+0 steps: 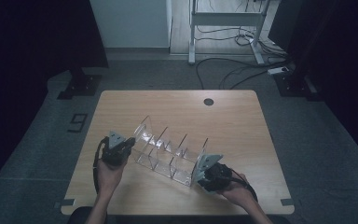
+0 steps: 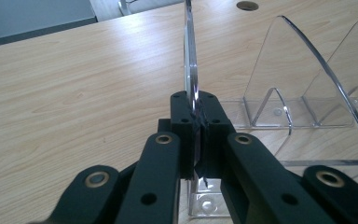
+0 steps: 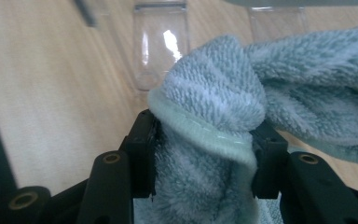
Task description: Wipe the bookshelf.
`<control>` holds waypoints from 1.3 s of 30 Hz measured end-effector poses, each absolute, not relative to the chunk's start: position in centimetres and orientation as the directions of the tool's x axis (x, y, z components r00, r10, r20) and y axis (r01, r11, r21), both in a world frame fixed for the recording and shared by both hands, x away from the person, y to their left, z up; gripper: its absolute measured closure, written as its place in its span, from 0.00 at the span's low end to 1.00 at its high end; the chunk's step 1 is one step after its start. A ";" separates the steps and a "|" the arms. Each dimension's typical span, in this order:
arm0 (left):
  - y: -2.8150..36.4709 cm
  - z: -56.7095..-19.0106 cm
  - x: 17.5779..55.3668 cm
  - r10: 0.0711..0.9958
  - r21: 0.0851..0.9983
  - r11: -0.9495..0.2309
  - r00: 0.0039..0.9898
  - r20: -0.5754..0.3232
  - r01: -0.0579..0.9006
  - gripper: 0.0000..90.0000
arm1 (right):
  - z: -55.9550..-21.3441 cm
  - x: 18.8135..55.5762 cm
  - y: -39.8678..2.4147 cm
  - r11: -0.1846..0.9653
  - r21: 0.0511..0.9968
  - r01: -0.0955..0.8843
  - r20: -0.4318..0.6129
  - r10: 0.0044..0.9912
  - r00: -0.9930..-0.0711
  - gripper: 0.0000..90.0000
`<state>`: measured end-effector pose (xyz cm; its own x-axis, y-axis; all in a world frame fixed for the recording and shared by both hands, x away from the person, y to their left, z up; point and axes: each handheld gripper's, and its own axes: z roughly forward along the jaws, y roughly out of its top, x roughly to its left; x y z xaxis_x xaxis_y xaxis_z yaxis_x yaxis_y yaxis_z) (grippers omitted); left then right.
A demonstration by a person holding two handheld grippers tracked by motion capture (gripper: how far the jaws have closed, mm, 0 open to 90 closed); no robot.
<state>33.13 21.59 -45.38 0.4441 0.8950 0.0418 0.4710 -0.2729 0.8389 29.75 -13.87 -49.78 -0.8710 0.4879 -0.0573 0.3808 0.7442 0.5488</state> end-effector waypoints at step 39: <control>21.8 -45.4 33.2 0.889 0.840 -0.268 0.457 0.027 0.472 0.96 | -44.8 31.5 -22.0 0.614 0.621 0.487 -0.180 0.716 -0.674 0.61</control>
<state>33.22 21.82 -45.40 0.4573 0.8889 0.0269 0.4719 -0.2682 0.8399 31.54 -21.97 -44.76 -0.6743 0.7162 -0.1799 0.4870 0.6145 0.6207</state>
